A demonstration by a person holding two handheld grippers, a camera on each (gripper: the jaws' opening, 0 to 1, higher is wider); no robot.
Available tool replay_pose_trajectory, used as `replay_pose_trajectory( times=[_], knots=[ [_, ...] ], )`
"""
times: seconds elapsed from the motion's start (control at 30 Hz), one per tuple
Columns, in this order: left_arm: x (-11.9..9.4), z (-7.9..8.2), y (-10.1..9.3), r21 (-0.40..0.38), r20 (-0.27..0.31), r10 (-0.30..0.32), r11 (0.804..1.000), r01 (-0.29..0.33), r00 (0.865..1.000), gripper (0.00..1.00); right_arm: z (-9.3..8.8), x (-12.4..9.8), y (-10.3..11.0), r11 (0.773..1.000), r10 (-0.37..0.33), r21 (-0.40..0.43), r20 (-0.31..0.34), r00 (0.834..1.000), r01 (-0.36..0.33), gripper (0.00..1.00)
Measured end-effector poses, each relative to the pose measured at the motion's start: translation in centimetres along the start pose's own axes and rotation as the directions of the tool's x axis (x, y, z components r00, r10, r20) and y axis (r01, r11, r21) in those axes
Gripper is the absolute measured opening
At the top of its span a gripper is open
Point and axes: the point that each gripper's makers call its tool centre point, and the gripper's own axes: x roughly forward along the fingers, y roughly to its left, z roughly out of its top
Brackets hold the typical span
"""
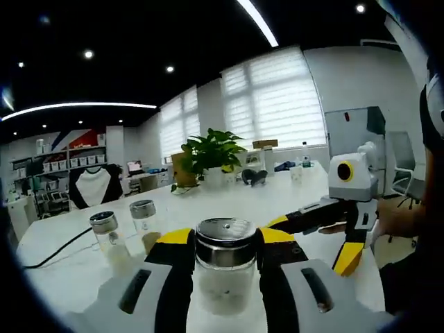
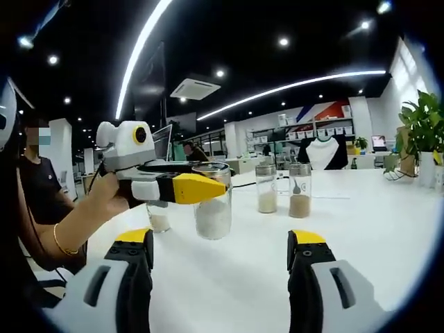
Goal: Rotate the seasoning bottle until the label or dispensing opening points toward the visible target arrow and the bottle remains upright within the marked orientation range
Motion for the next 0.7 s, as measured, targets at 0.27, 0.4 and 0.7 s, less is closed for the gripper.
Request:
replay_pose_trajectory(
  times=[0.27, 0.4, 0.7],
  knots=[
    [0.4, -0.6, -1.4, -0.027, -0.019, -0.063, 0.998, 0.062, 0.998, 0.36, -0.1, 0.4, 0.2, 1.000, 0.015, -0.004, 0.002, 1.000, -0.015, 0.71],
    [0.3, 0.0, -3.2, -0.029, -0.018, -0.147, 0.989, 0.147, 0.989, 0.36, 0.3, 0.8, 0.8, 0.999, 0.046, -0.020, 0.007, 0.999, -0.046, 0.71],
    [-0.5, 1.5, -5.0, -0.037, 0.026, -0.237, 0.971, 0.238, 0.971, 0.36, 0.7, 0.8, 1.2, 0.996, 0.082, -0.032, 0.012, 0.997, -0.081, 0.65]
  ],
)
